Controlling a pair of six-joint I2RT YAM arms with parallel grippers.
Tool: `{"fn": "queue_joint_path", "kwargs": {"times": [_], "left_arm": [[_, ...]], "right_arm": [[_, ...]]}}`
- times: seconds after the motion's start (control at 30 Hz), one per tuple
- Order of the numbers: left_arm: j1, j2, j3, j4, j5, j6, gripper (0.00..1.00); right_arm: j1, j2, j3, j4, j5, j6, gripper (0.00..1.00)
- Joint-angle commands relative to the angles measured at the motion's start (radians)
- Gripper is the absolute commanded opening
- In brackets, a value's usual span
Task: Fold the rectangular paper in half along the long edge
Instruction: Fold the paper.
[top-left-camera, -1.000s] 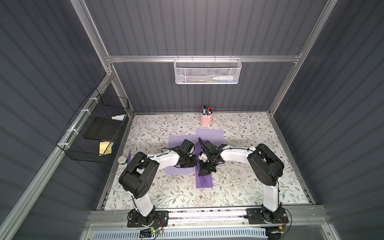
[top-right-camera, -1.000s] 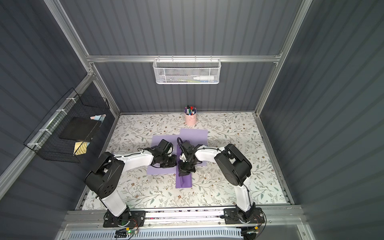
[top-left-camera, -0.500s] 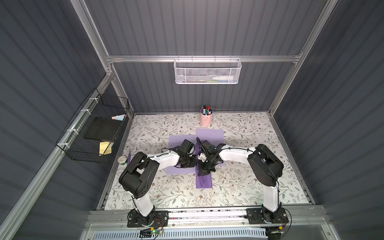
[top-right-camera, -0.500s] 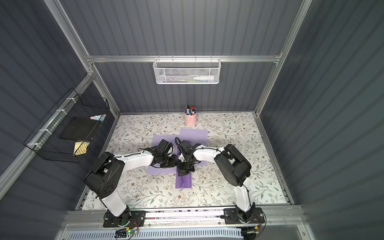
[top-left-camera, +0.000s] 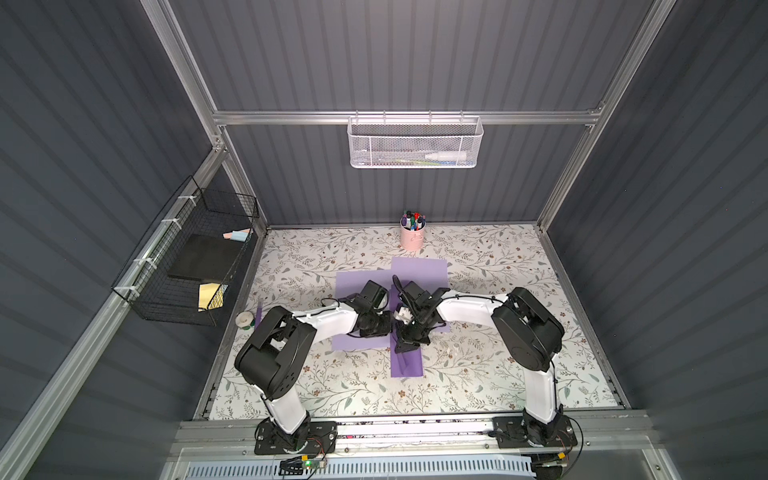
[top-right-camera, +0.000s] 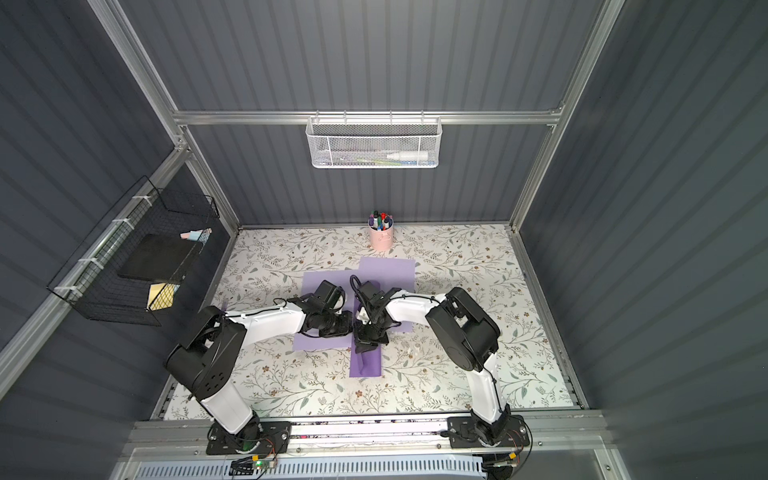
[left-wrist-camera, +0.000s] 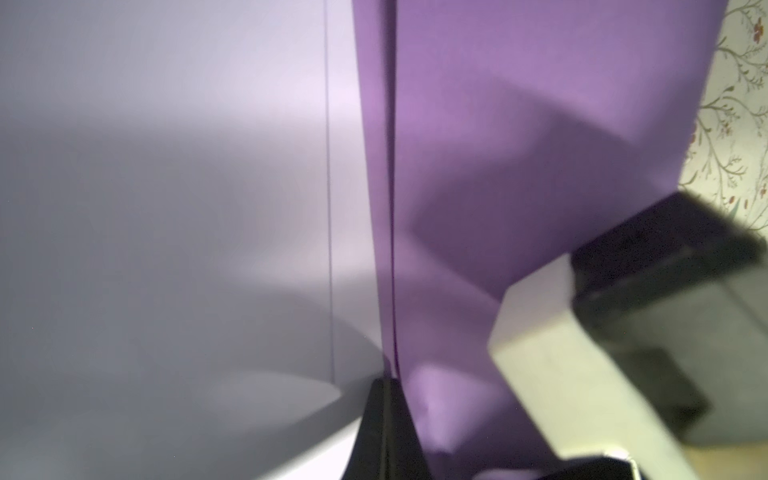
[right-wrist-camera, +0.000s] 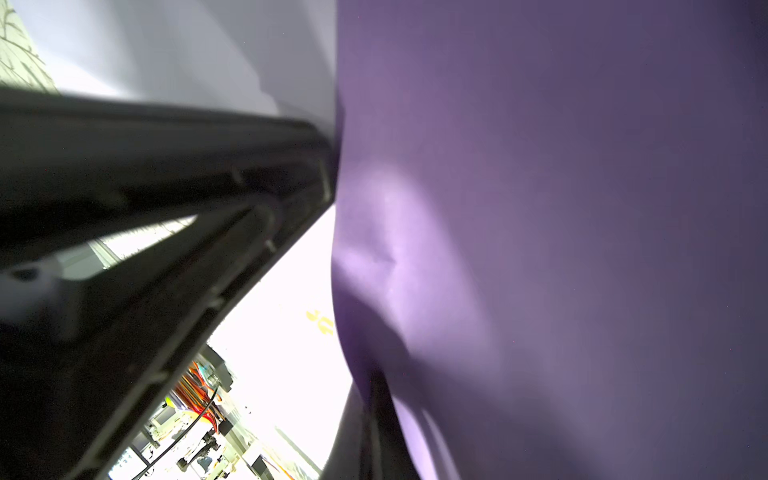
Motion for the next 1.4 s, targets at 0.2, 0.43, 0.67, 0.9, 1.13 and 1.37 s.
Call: {"fn": "queue_joint_path", "kwargs": {"times": [0.2, 0.43, 0.67, 0.9, 1.13, 1.37], "left_arm": [[0.003, -0.042, 0.024, -0.012, -0.024, -0.023, 0.08], [0.003, -0.022, 0.062, 0.039, 0.005, -0.028, 0.09], [0.003, 0.022, 0.06, 0.068, 0.034, -0.031, 0.08], [0.004, 0.046, 0.039, 0.09, 0.043, -0.038, 0.06], [0.003, 0.045, 0.013, 0.081, 0.031, -0.037, 0.05], [0.007, 0.008, -0.036, 0.093, 0.016, -0.061, 0.03]], "right_arm": [[0.005, 0.042, -0.026, -0.007, 0.015, 0.006, 0.0], [0.005, 0.044, -0.027, -0.002, 0.015, 0.006, 0.0], [0.005, 0.042, -0.027, -0.005, 0.018, 0.005, 0.0], [0.005, 0.036, -0.028, -0.007, 0.021, 0.005, 0.0], [0.003, 0.022, -0.033, 0.004, 0.014, 0.011, 0.0], [0.0, 0.014, -0.044, 0.024, -0.003, 0.019, 0.0]]}}
